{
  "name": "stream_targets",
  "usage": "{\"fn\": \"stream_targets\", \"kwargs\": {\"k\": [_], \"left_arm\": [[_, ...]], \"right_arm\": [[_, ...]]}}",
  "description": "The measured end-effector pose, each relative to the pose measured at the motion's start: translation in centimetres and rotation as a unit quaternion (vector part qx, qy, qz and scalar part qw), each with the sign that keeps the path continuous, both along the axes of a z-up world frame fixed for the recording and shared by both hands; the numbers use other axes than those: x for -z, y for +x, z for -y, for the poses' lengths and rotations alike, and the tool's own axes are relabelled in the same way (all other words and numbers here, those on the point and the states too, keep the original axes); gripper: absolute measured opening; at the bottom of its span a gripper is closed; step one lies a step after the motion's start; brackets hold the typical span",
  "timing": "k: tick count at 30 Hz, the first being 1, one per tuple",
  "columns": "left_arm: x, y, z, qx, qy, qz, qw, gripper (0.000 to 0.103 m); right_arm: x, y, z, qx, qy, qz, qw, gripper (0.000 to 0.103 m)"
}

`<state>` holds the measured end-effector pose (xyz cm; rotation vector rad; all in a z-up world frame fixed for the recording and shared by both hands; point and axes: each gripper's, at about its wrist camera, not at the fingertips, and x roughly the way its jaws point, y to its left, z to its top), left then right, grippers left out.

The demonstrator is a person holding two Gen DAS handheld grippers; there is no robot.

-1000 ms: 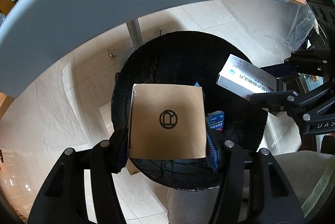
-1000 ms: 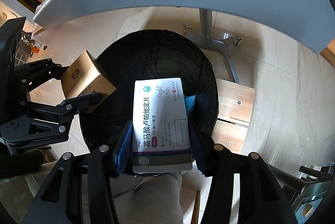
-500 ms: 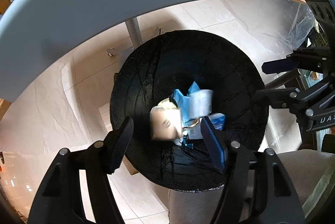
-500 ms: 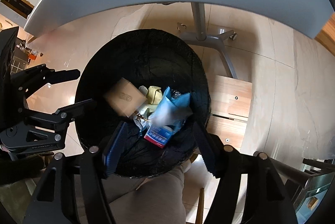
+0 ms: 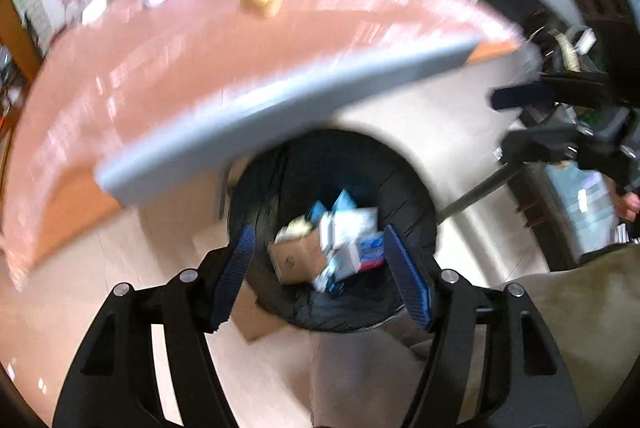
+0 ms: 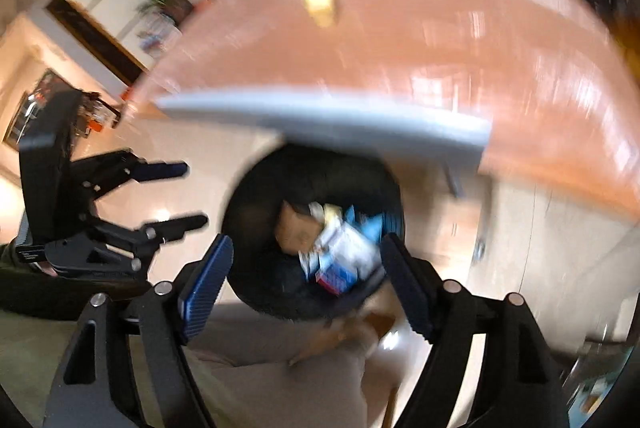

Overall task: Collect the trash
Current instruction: 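Move both tools back over the table toward the hair rollers, then grasp a purple hair roller with the left gripper while the right gripper grasps the white plastic box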

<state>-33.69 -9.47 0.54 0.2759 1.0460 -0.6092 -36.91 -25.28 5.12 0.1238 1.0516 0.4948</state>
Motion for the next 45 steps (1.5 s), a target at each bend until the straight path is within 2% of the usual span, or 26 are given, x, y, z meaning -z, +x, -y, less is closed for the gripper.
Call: {"fn": "stream_targets", "kwargs": {"k": [2, 3, 4, 8, 12, 15, 17, 20, 23, 30, 33, 38, 39, 40, 44, 45], "left_arm": [[-2.7, 0.0, -0.1, 0.016, -0.024, 0.026, 0.9993, 0.076], [-4.0, 0.2, -0.1, 0.019, -0.029, 0.046, 0.9984, 0.087], [-5.5, 0.7, -0.3, 0.014, -0.028, 0.076, 0.9966, 0.089], [-8.8, 4.0, -1.4, -0.034, -0.027, 0.133, 0.9902, 0.089], [-10.2, 9.2, -3.3, -0.12, 0.006, 0.17, 0.978, 0.091], [-10.6, 14.1, -4.9, -0.165, -0.007, 0.155, 0.9739, 0.091], [-10.6, 17.1, -5.3, -0.174, -0.022, 0.146, 0.9736, 0.091], [-10.6, 21.1, -5.5, -0.187, -0.012, 0.144, 0.9716, 0.091], [-9.6, 25.0, -5.9, -0.203, -0.004, 0.123, 0.9714, 0.091], [-6.7, 32.1, -5.8, -0.209, -0.016, 0.061, 0.9758, 0.091], [-5.5, 34.3, -5.8, -0.211, -0.019, 0.037, 0.9766, 0.091], [-4.0, 36.5, -5.2, -0.207, -0.028, 0.007, 0.9779, 0.084], [-3.8, 36.8, -5.0, -0.205, -0.027, 0.003, 0.9784, 0.082], [-3.5, 37.2, -4.9, -0.2, -0.028, -0.001, 0.9793, 0.074], [-2.8, 37.6, -3.8, -0.184, -0.014, -0.001, 0.9828, 0.071], [-2.7, 37.6, -3.6, -0.18, -0.013, 0.0, 0.9836, 0.065]], "right_arm": [[-2.5, 0.4, 0.3, 0.008, -0.007, 0.043, 0.999, 0.086], [-3.7, 1.0, 0.6, 0.018, -0.016, 0.063, 0.998, 0.088], [-4.4, 1.5, 0.9, 0.027, -0.02, 0.075, 0.997, 0.088], [-6.8, 5.6, 2.9, 0.09, -0.045, 0.111, 0.989, 0.091], [-7.6, 10.4, 4.5, 0.133, -0.055, 0.121, 0.982, 0.093], [-7.8, 13.4, 4.3, 0.135, -0.071, 0.133, 0.979, 0.096], [-7.6, 15.7, 3.5, 0.127, -0.089, 0.138, 0.978, 0.097], [-6.6, 18.9, 2.7, 0.116, -0.11, 0.134, 0.978, 0.097], [-5.7, 21.3, 2.1, 0.111, -0.111, 0.123, 0.98, 0.097], [-4.1, 26.5, 1.5, 0.11, -0.121, 0.112, 0.98, 0.097], [-3.0, 28.6, 1.4, 0.108, -0.123, 0.1, 0.981, 0.097], [-1.3, 30.8, 1.2, 0.099, -0.126, 0.084, 0.983, 0.094], [-0.9, 31.2, 1.1, 0.095, -0.125, 0.079, 0.984, 0.092], [-0.6, 31.5, 1.0, 0.093, -0.125, 0.075, 0.985, 0.091], [0.4, 32.4, 0.8, 0.087, -0.13, 0.066, 0.986, 0.087], [0.6, 32.6, 0.7, 0.085, -0.129, 0.064, 0.986, 0.086]]}}
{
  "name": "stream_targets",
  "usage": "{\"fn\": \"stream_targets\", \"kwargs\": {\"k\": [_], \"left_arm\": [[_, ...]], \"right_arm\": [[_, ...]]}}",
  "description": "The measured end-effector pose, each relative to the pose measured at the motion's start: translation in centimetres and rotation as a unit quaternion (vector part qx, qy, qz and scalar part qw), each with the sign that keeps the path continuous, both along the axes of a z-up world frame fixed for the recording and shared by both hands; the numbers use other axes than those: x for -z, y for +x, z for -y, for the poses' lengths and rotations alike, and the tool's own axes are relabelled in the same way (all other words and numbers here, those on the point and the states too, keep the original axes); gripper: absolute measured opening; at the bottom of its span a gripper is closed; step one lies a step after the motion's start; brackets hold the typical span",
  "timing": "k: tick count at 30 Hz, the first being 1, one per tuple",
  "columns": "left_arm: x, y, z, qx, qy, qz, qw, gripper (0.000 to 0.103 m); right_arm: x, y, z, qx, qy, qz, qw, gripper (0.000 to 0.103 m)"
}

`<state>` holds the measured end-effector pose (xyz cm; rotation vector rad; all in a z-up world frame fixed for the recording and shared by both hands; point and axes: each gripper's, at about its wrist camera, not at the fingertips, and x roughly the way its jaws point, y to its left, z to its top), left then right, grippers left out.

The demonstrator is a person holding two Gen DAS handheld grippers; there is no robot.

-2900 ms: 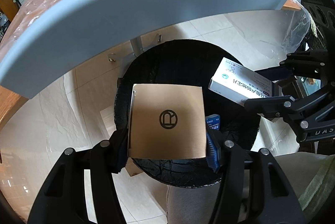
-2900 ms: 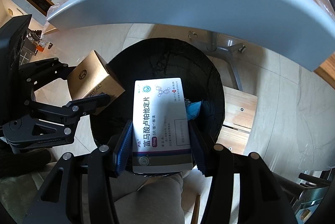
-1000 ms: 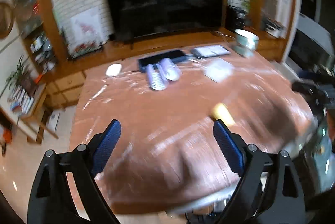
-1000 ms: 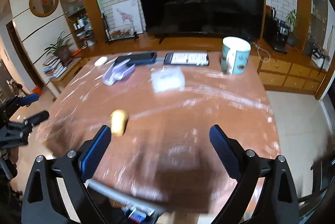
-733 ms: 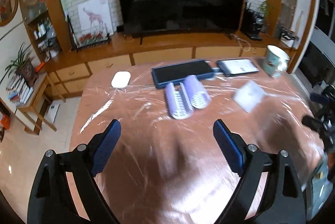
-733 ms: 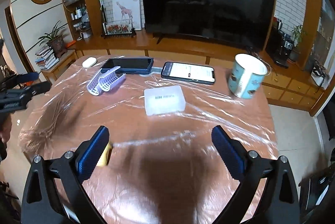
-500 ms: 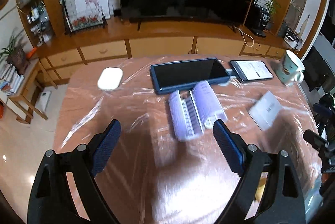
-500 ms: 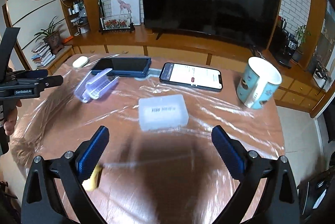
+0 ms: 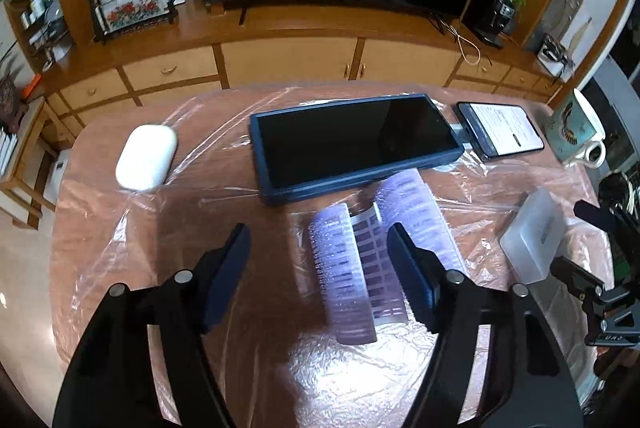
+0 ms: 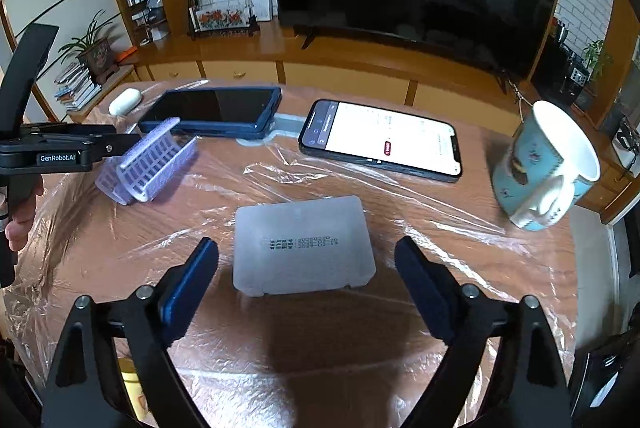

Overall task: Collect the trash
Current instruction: 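Grasp a purple hair roller with the left gripper while the right gripper grasps the white plastic box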

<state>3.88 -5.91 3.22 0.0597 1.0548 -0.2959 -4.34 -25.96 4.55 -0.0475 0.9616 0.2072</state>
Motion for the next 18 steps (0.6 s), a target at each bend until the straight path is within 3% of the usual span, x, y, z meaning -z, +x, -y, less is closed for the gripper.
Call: {"fn": "stream_targets", "kwargs": {"k": [2, 5, 8, 10, 18], "left_arm": [[0.4, 0.1, 0.4, 0.008, 0.001, -0.007, 0.9999, 0.057], [0.8, 0.1, 1.0, 0.019, 0.013, -0.008, 0.9997, 0.056], [1.4, -0.5, 2.2, 0.04, 0.048, -0.002, 0.9981, 0.054], [2.0, -0.9, 2.6, 0.048, 0.058, -0.006, 0.9972, 0.048], [2.0, -1.7, 2.2, 0.04, 0.043, 0.003, 0.9983, 0.041]], "right_arm": [[0.3, 0.1, 0.0, -0.002, -0.001, -0.002, 1.0, 0.086], [0.6, 0.3, -0.1, -0.004, -0.001, -0.006, 1.0, 0.086], [0.9, 0.3, 0.0, -0.006, -0.001, -0.009, 1.0, 0.083], [1.1, 0.4, 0.0, -0.01, 0.002, -0.011, 1.0, 0.08], [1.2, 0.3, 0.4, -0.008, 0.017, -0.005, 1.0, 0.078]]}}
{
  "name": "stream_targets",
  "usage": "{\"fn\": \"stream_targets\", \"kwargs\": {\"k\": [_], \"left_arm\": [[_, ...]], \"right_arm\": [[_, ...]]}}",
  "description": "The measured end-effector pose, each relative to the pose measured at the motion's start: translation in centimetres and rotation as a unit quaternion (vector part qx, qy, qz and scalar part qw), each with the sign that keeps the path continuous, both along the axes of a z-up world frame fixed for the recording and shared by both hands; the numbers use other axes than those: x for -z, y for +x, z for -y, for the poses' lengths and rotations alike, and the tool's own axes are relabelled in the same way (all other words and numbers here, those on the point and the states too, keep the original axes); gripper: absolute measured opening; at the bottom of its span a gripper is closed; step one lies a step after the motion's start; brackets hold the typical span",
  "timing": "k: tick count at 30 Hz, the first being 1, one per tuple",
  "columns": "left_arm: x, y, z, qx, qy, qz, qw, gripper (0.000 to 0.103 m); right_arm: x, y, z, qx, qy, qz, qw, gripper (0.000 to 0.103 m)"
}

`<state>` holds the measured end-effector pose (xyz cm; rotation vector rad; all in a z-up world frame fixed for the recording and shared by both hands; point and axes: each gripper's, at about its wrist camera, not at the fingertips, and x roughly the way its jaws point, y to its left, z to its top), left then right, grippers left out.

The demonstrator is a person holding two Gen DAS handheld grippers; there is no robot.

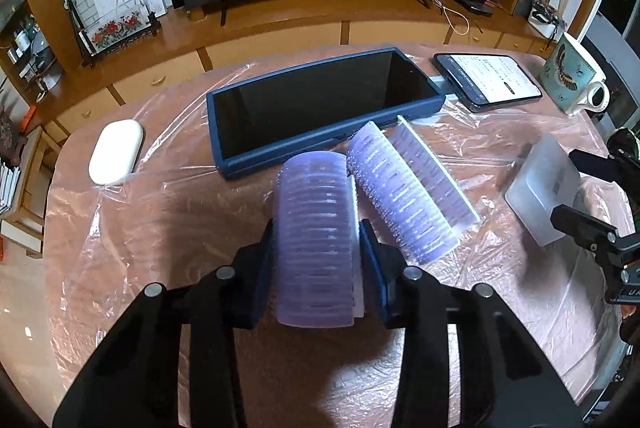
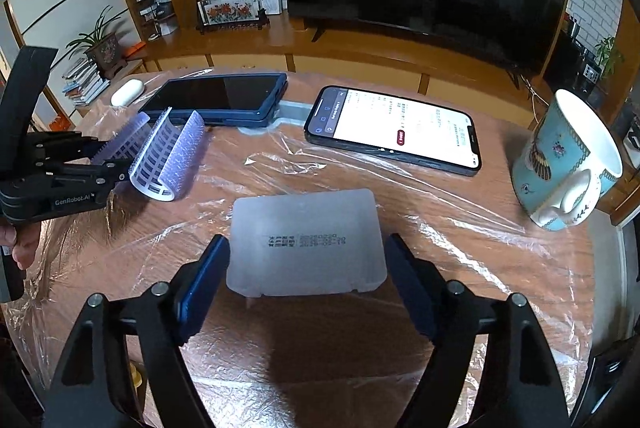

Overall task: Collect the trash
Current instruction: 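Grasp a purple hair roller with the left gripper while the right gripper grasps the white plastic box, then carry the hair roller and white plastic box over the black bin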

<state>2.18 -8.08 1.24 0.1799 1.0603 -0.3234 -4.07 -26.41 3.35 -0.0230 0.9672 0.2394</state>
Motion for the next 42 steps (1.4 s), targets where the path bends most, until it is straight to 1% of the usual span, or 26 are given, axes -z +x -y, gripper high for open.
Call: {"fn": "stream_targets", "kwargs": {"k": [4, 5, 6, 8, 9, 10, 11, 12, 13, 21, 26, 31, 32, 33, 38, 42], "left_arm": [[-0.5, -0.5, -0.8, -0.011, -0.013, 0.004, 0.9999, 0.041], [-0.6, -0.6, -0.9, -0.013, -0.015, 0.004, 0.9998, 0.041], [-0.6, -0.7, -1.0, -0.016, -0.017, 0.005, 0.9997, 0.041], [-0.6, -0.9, -1.1, -0.017, -0.019, 0.003, 0.9997, 0.041], [-0.5, -1.0, -1.2, -0.018, -0.021, 0.0, 0.9996, 0.041], [-0.4, -1.1, -1.2, -0.018, -0.02, -0.001, 0.9996, 0.041], [-0.4, -1.1, -1.2, -0.019, -0.019, -0.001, 0.9997, 0.041], [-0.4, -1.2, -1.2, -0.018, -0.018, 0.0, 0.9997, 0.041], [-0.4, -1.2, -1.2, -0.018, -0.019, -0.001, 0.9997, 0.041], [-0.1, -1.3, -0.8, -0.013, -0.017, -0.004, 0.9998, 0.041], [-0.1, -1.2, -0.8, -0.012, -0.017, -0.003, 0.9998, 0.041], [-0.1, -1.4, -0.6, -0.008, -0.007, 0.004, 0.9999, 0.041], [-0.1, -1.5, -0.5, -0.006, -0.003, 0.006, 1.0, 0.041], [-0.1, -1.5, -0.5, -0.006, -0.001, 0.008, 1.0, 0.041], [-0.3, -2.0, -0.7, -0.009, -0.005, 0.011, 0.9999, 0.041], [-0.7, -2.9, -0.8, -0.01, -0.005, 0.019, 0.9997, 0.041]], "right_arm": [[-0.3, -0.5, 0.4, 0.003, 0.009, 0.003, 1.0, 0.078], [-0.3, -0.6, 0.5, 0.003, 0.009, 0.005, 1.0, 0.066], [-0.4, -0.6, 0.6, 0.006, 0.006, 0.004, 1.0, 0.046], [-0.6, -0.6, 1.0, 0.01, 0.019, 0.001, 1.0, 0.046], [-0.6, -0.6, 0.9, 0.01, 0.013, 0.001, 1.0, 0.048], [-0.5, -0.5, 0.8, 0.01, 0.002, 0.002, 1.0, 0.053], [-0.4, -0.5, 0.7, 0.009, -0.009, 0.002, 1.0, 0.071], [-0.4, -0.6, 0.6, 0.006, -0.01, 0.005, 1.0, 0.086], [-0.4, -0.6, 0.5, 0.003, -0.009, 0.008, 1.0, 0.089], [0.5, 0.3, -0.5, -0.01, 0.007, -0.008, 1.0, 0.093], [0.4, 0.3, -1.2, -0.021, 0.006, -0.008, 1.0, 0.093], [1.5, 0.7, -2.0, -0.019, -0.009, -0.022, 1.0, 0.093], [1.6, 0.7, -2.0, -0.018, -0.007, -0.024, 1.0, 0.089], [1.8, 0.7, -2.0, -0.016, -0.004, -0.027, 1.0, 0.082], [1.2, 0.1, -1.5, -0.006, 0.008, -0.018, 1.0, 0.081], [0.3, -0.6, -0.8, 0.004, 0.028, -0.007, 1.0, 0.081]]}}
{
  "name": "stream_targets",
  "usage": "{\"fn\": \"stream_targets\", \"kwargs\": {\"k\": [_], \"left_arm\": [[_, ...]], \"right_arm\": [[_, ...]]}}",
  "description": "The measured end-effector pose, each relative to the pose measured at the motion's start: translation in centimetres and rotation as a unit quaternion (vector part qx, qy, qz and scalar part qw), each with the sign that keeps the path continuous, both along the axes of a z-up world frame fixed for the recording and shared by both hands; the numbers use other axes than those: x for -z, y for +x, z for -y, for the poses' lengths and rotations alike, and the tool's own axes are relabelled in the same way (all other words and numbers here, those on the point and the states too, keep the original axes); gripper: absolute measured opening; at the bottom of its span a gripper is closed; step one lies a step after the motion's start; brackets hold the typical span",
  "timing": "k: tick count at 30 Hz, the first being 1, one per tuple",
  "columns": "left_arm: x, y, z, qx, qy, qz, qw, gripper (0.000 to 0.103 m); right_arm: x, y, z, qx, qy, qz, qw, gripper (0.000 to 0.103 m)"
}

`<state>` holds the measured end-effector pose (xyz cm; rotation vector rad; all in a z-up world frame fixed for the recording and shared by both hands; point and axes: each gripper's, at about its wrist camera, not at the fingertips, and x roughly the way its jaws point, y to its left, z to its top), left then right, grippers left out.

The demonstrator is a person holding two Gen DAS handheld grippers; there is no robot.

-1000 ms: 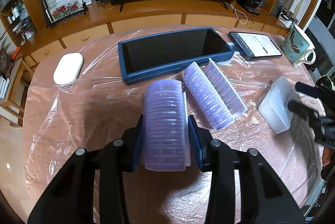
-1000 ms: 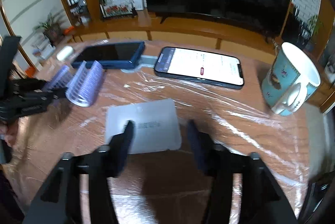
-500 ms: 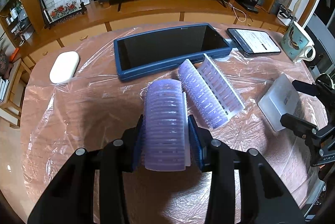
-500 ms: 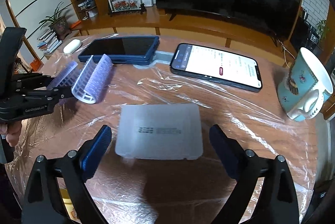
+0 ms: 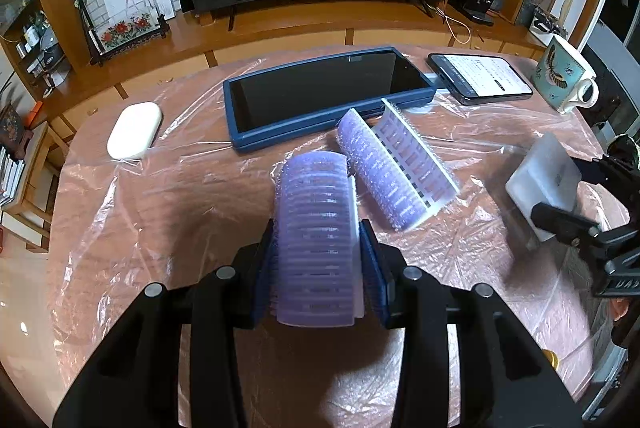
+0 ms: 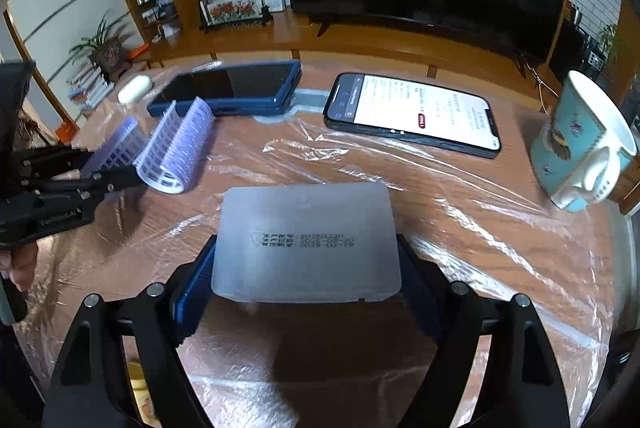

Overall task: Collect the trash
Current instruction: 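Carry the hair roller and white plastic box over the black bin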

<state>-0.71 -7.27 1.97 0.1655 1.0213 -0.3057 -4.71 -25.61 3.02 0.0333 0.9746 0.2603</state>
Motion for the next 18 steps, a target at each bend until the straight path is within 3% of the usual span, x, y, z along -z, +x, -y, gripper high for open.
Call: {"fn": "stream_targets", "kwargs": {"k": [18], "left_arm": [[-2.8, -5.6, -0.3, 0.003, -0.039, 0.03, 0.9988, 0.041]], "right_arm": [[-3.9, -6.3, 2.3, 0.022, 0.064, 0.03, 0.997, 0.081]]}}
